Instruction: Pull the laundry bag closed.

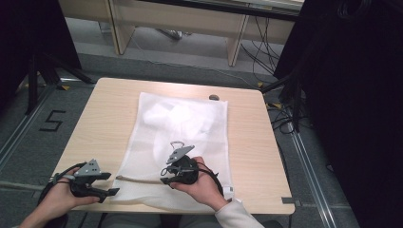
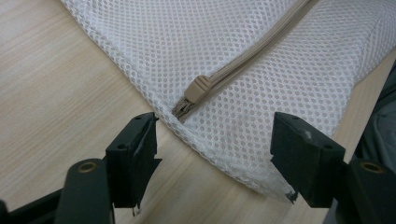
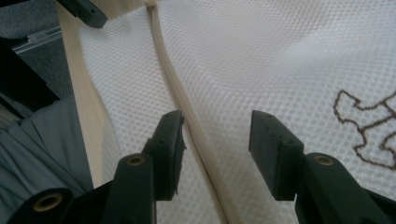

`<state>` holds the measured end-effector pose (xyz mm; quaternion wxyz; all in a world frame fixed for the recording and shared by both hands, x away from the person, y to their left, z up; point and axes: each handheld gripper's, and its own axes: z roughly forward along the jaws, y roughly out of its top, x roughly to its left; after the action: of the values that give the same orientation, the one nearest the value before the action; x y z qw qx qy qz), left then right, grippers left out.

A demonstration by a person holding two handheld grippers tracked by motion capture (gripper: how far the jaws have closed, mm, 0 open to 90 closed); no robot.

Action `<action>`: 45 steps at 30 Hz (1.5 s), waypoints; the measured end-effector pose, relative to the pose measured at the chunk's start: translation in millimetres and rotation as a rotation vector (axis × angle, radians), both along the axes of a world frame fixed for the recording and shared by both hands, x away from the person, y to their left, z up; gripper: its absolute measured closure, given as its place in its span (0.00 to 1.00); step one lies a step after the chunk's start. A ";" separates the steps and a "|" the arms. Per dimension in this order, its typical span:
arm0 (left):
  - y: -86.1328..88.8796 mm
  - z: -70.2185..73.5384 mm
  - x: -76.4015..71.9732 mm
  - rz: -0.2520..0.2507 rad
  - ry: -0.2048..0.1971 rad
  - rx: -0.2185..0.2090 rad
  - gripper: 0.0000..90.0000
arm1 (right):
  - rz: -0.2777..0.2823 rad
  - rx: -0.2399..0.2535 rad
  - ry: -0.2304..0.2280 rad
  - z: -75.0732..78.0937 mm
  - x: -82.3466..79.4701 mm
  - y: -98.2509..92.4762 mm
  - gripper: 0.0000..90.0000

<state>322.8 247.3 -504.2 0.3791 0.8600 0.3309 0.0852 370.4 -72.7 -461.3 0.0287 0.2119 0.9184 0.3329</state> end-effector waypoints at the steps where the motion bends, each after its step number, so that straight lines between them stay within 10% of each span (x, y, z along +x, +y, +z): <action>1: 0.0 0.0 0.0 0.000 0.000 0.000 0.35 | 0.002 -0.002 0.002 0.8 0.2 1.4 0.65; 19: 0.8 0.8 -1.0 -0.023 0.009 0.000 0.35 | 0.093 0.012 0.008 1.7 9.5 59.3 0.83; 45: -0.6 -0.6 -2.6 0.014 0.031 -0.028 0.35 | 0.158 -0.010 0.035 -17.6 17.5 131.9 0.83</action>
<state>320.2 246.7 -504.8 0.3850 0.8536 0.3440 0.0699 387.9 59.1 -478.9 -0.0127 0.1444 0.9342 0.3259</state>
